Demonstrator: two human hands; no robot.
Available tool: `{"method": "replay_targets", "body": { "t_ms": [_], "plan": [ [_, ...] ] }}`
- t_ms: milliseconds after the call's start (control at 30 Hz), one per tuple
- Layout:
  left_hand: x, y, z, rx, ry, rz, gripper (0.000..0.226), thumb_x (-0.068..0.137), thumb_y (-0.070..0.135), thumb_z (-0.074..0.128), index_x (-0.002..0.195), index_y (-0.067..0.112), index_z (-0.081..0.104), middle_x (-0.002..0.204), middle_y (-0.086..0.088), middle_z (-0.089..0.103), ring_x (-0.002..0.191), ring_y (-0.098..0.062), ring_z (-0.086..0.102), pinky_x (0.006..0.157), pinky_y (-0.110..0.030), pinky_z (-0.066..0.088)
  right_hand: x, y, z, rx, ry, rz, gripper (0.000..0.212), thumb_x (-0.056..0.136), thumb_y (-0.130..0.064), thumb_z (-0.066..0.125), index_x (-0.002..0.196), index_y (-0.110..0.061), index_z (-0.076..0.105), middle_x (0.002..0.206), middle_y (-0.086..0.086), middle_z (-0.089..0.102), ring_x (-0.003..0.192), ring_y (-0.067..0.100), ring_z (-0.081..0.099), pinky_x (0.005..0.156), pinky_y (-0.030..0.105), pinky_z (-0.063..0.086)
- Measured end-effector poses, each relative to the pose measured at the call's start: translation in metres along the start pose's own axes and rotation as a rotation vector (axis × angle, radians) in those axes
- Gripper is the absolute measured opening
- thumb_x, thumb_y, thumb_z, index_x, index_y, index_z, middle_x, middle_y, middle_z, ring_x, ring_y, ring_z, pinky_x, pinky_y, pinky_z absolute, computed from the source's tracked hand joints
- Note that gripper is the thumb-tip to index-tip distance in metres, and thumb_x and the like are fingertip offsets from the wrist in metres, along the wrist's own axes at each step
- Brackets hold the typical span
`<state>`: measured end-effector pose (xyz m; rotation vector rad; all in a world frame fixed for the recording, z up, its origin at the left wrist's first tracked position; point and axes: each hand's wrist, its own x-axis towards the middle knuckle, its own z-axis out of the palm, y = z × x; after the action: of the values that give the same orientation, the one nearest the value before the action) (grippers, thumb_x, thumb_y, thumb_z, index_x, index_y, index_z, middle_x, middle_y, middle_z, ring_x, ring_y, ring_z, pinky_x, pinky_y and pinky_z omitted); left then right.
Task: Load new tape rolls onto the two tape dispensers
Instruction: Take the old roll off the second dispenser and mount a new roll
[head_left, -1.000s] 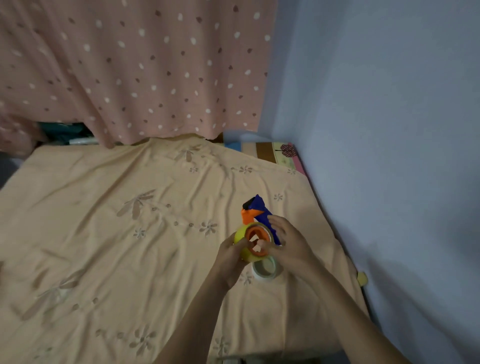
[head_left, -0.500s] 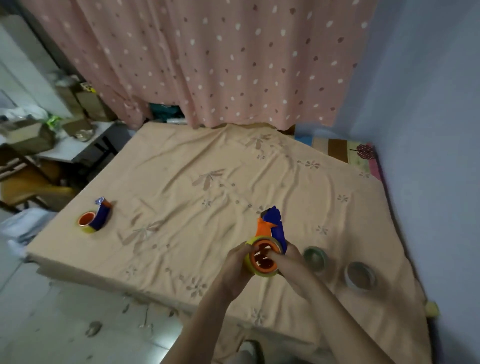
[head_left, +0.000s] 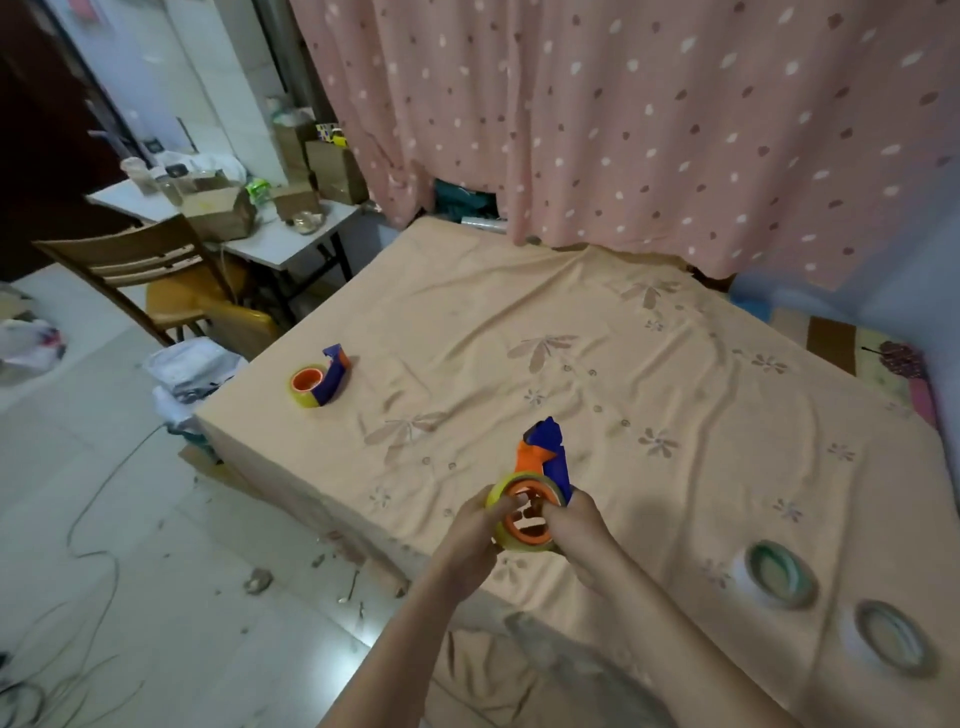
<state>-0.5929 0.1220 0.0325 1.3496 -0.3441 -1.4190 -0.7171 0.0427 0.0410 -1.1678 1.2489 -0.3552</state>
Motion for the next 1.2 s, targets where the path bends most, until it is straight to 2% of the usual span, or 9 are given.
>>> {"method": "replay_targets", "body": {
  "t_ms": [67, 200, 400, 567, 667, 800, 933, 1100, 1200],
  "plan": [
    [0.006, 0.01, -0.04, -0.016, -0.005, -0.001, 0.042, 0.082, 0.026, 0.076, 0.121, 0.012, 0.069, 0.124, -0.019, 0.07, 0.119, -0.034, 0.066, 0.103, -0.049, 0.051, 0.01, -0.01, 0.038, -0.025, 0.014, 0.0, 0.011, 0.091, -0.016, 0.059, 0.095, -0.019, 0.069, 0.081, 0.0, 0.077, 0.063, 0.01, 0.075, 0.048, 0.019, 0.054],
    [0.016, 0.043, -0.123, -0.044, -0.038, 0.005, 0.043, 0.081, 0.024, 0.076, 0.121, 0.009, 0.07, 0.123, -0.019, 0.071, 0.113, -0.032, 0.068, 0.105, -0.051, 0.05, 0.03, -0.037, 0.122, -0.079, 0.069, 0.014, 0.014, 0.09, -0.007, 0.059, 0.086, -0.019, 0.066, 0.079, 0.002, 0.072, 0.049, 0.002, 0.069, 0.039, 0.013, 0.047],
    [0.025, 0.091, -0.203, -0.109, -0.077, -0.017, 0.043, 0.086, 0.017, 0.072, 0.125, 0.001, 0.064, 0.125, -0.025, 0.068, 0.112, -0.037, 0.068, 0.096, -0.046, 0.055, 0.045, -0.066, 0.212, -0.064, 0.145, 0.026, 0.017, 0.091, -0.009, 0.057, 0.087, -0.023, 0.066, 0.061, -0.008, 0.072, 0.053, 0.006, 0.07, 0.04, 0.012, 0.048],
    [0.043, 0.112, -0.215, -0.145, -0.134, -0.056, 0.034, 0.091, 0.012, 0.068, 0.123, 0.001, 0.064, 0.118, -0.023, 0.072, 0.102, -0.032, 0.072, 0.08, -0.036, 0.06, 0.06, -0.081, 0.228, -0.081, 0.187, 0.04, 0.019, 0.091, -0.009, 0.056, 0.088, -0.026, 0.064, 0.057, -0.02, 0.07, 0.053, -0.004, 0.069, 0.039, 0.01, 0.046],
    [0.055, 0.122, -0.219, -0.117, -0.112, -0.056, 0.038, 0.088, 0.016, 0.071, 0.123, 0.003, 0.066, 0.117, -0.021, 0.073, 0.102, -0.031, 0.072, 0.087, -0.04, 0.059, 0.075, -0.09, 0.232, -0.083, 0.194, 0.039, 0.016, 0.089, -0.011, 0.06, 0.084, -0.026, 0.065, 0.056, -0.011, 0.07, 0.051, 0.005, 0.069, 0.039, 0.011, 0.046],
    [0.071, 0.138, -0.229, -0.106, -0.041, -0.049, 0.043, 0.088, 0.014, 0.071, 0.127, -0.002, 0.061, 0.124, -0.028, 0.068, 0.104, -0.035, 0.071, 0.082, -0.039, 0.058, 0.099, -0.102, 0.242, -0.104, 0.135, -0.005, 0.016, 0.086, -0.009, 0.061, 0.092, -0.023, 0.066, 0.078, -0.003, 0.073, 0.068, 0.007, 0.069, 0.05, 0.016, 0.049],
    [0.088, 0.152, -0.247, -0.105, 0.056, -0.042, 0.039, 0.091, 0.011, 0.069, 0.126, -0.005, 0.06, 0.129, -0.03, 0.064, 0.121, -0.048, 0.061, 0.098, -0.055, 0.052, 0.12, -0.112, 0.26, -0.173, 0.098, -0.02, 0.015, 0.082, -0.015, 0.062, 0.097, -0.021, 0.061, 0.09, 0.003, 0.07, 0.083, 0.019, 0.068, 0.068, 0.03, 0.055],
    [0.108, 0.171, -0.267, -0.094, 0.088, -0.065, 0.045, 0.091, 0.015, 0.071, 0.128, -0.001, 0.053, 0.132, -0.029, 0.061, 0.117, -0.043, 0.065, 0.098, -0.061, 0.05, 0.146, -0.125, 0.286, -0.205, 0.131, -0.035, 0.01, 0.081, -0.01, 0.062, 0.089, -0.018, 0.062, 0.081, 0.002, 0.068, 0.071, 0.014, 0.064, 0.052, 0.022, 0.044],
    [0.13, 0.187, -0.282, -0.05, 0.043, -0.095, 0.047, 0.089, 0.015, 0.074, 0.128, 0.001, 0.051, 0.132, -0.028, 0.061, 0.122, -0.045, 0.062, 0.094, -0.055, 0.054, 0.167, -0.137, 0.301, -0.212, 0.19, -0.006, 0.012, 0.082, -0.008, 0.059, 0.091, -0.012, 0.067, 0.085, 0.008, 0.072, 0.074, 0.021, 0.067, 0.059, 0.027, 0.051]
  ]
}}
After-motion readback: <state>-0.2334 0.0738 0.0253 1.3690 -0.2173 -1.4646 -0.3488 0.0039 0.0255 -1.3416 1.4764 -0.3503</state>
